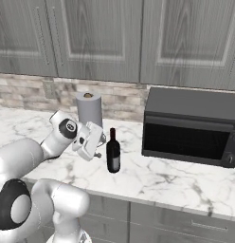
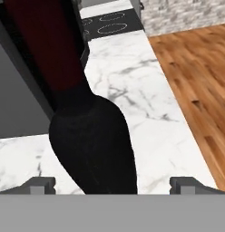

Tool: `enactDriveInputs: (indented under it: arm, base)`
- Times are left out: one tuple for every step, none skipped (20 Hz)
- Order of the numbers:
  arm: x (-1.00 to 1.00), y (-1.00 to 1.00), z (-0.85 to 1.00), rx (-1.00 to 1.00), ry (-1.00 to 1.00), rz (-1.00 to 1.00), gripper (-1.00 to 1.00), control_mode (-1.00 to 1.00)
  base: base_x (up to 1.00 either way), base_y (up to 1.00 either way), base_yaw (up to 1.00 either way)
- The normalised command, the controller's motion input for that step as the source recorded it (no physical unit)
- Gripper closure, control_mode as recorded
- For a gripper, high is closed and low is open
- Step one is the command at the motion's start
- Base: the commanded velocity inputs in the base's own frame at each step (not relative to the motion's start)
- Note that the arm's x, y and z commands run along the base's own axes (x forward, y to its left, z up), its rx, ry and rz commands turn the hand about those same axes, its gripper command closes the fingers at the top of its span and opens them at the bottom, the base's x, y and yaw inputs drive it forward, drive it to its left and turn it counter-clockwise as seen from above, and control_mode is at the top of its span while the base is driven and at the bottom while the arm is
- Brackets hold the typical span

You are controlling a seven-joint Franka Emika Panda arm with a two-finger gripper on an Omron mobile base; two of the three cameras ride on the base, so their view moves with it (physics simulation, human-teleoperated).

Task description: There is a wine glass and glass cup on the dining counter. Place the wine bottle next to the wine glass and the juice bottle next to the glass cup.

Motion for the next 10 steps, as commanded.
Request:
enactDriveInputs:
  arm:
    - [0.0,-0.16,-0.1,0.0,-0.01,0.0,-1.0,-1.0]
    - [0.0,-0.15,-0.06,0.0,-0.01,0.0,-1.0,-1.0]
    - [0.0,-0.16,-0.07,0.0,0.0,0.0,-1.0,-1.0]
    - [0.01,-0.16,-0.07,0.0,0.0,0.0,-1.0,-1.0]
    - [0.07,-0.18,-0.08,0.0,0.0,0.0,-1.0,-1.0]
    - [0.09,-0.2,-0.07,0.0,0.0,0.0,-1.0,-1.0]
    - [0.14,-0.22,-0.07,0.0,0.0,0.0,-1.0,-1.0]
    - [0.15,-0.22,-0.08,0.0,0.0,0.0,-1.0,-1.0]
    - [0.17,-0.21,-0.09,0.0,0.0,0.0,-1.0,-1.0]
    - [0.14,-0.18,-0.09,0.0,0.0,0.0,-1.0,-1.0]
  base:
    - [0.0,0.0,0.0]
    - [0.0,0.0,0.0]
    - [0.0,0.0,0.0]
    - [0.0,0.0,0.0]
    - [0.0,0.0,0.0]
    - [0.0,0.0,0.0]
    - [0.0,0.0,0.0]
    - [0.0,0.0,0.0]
    - [0.0,0.0,0.0]
    - [0.0,0.0,0.0]
